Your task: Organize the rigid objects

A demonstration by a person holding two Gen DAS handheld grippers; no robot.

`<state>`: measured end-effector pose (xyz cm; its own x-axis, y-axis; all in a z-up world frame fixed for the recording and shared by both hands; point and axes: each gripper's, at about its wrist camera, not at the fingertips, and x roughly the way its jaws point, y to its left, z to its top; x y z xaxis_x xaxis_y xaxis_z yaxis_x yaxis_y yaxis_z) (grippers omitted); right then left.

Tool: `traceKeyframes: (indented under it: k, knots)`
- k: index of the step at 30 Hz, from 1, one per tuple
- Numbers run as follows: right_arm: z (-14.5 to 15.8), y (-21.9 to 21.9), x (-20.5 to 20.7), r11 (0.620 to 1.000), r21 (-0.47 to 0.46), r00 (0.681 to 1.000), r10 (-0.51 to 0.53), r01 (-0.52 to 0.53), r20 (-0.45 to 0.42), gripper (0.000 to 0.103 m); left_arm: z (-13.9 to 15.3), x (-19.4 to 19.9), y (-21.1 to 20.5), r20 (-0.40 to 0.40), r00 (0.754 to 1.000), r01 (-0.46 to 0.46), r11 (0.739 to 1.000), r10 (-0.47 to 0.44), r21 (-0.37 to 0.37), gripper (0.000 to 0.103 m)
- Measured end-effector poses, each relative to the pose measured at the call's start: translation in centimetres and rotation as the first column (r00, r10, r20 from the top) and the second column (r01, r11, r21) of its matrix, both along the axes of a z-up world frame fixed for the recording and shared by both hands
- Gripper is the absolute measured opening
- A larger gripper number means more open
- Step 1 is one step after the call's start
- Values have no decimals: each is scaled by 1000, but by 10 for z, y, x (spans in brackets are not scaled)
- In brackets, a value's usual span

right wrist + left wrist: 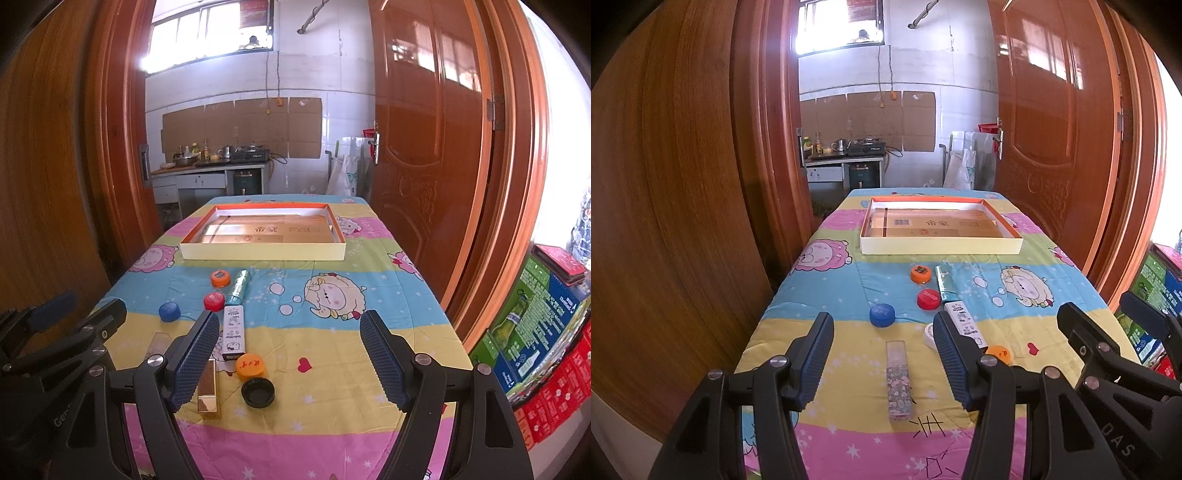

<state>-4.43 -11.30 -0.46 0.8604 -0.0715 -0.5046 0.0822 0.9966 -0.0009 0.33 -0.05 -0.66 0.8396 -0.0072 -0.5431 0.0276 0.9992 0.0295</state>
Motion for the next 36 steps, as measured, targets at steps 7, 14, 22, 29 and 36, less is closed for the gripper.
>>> traceKeyframes:
  k: [7, 14, 22, 29, 36]
  knots:
    - [1, 1, 0, 1000, -2, 1000, -1, 1, 0, 80, 0, -1, 0, -1, 1000, 0, 1000, 0, -1, 56]
    - [1, 1, -2, 1000, 1, 1000, 0, 0, 0, 80, 0, -3, -1, -2, 1000, 2, 1000, -2, -4, 56]
    - [1, 2, -3, 1000, 0, 1000, -3, 3, -2, 80, -2, -3, 0, -6, 1000, 5, 1000, -5, -3, 56]
    - [-1, 3, -3, 1000, 1, 1000, -1, 1, -6, 80, -2, -4, 0, -7, 1000, 7, 1000, -7, -2, 56]
    - [-1, 2, -2, 1000, 4, 1000, -1, 1, -8, 80, -3, -4, 1, -10, 1000, 7, 1000, -7, -4, 56]
